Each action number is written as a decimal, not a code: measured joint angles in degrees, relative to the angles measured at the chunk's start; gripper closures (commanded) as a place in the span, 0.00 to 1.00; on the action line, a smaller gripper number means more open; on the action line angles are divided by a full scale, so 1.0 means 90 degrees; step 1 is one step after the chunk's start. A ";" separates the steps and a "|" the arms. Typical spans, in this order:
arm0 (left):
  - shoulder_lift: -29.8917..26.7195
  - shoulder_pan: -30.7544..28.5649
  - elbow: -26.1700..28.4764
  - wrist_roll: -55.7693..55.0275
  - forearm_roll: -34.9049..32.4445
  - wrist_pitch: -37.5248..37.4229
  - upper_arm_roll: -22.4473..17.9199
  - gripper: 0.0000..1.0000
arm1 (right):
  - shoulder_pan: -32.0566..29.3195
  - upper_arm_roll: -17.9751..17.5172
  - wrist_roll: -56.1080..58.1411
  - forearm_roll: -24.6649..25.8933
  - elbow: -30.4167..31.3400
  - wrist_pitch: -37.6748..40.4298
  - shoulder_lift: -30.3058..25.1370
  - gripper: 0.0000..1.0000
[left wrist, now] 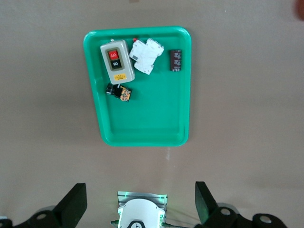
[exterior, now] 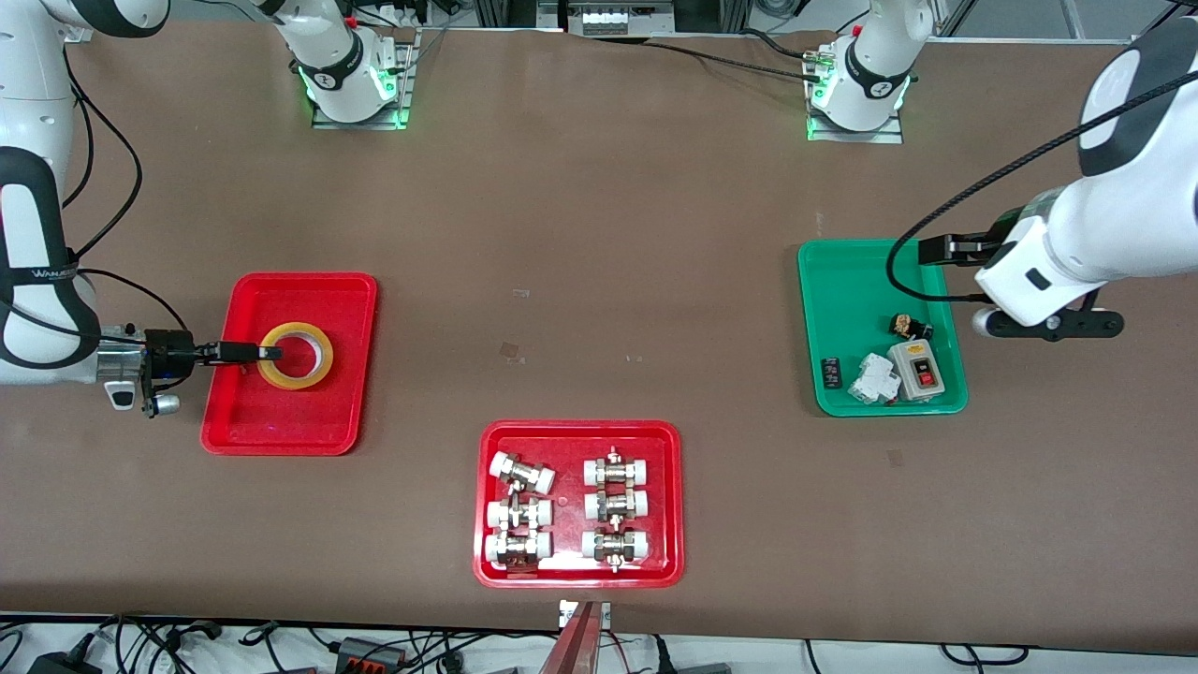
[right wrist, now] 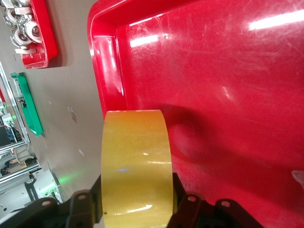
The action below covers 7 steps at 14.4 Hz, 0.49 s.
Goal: Left arm passes tape to right arm into tray
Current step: 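Lower the tape into the empty red tray with the right gripper, then open the right gripper and lift it away from the tape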
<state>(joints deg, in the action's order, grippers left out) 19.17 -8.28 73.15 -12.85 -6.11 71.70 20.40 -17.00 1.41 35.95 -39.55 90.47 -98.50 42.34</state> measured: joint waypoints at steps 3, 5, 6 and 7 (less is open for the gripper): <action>-0.0017 -0.0166 -0.0156 -0.0027 -0.0001 0.0245 -0.0010 0.00 | 0.0111 -0.0073 -0.0001 0.0297 -0.0026 -0.0126 0.0000 0.00; -0.0091 -0.0209 -0.0181 -0.0027 -0.0001 0.0551 -0.0008 0.00 | 0.0297 -0.0078 -0.0002 0.0499 0.0031 -0.0444 0.0003 0.00; -0.0160 -0.0205 -0.0178 -0.0027 -0.0001 0.0578 0.0002 0.00 | 0.0396 -0.0078 -0.0002 0.0641 0.0058 -0.0596 0.0006 0.00; -0.0230 -0.0195 -0.0168 -0.0028 -0.0001 0.0579 0.0018 0.00 | 0.0482 -0.0079 -0.0003 0.0842 0.0070 -0.0714 0.0007 0.00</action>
<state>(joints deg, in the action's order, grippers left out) 17.10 -10.04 71.64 -13.10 -6.12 76.91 20.56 -12.67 0.70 35.93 -31.97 91.10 -104.92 42.41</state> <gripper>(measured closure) 0.000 0.000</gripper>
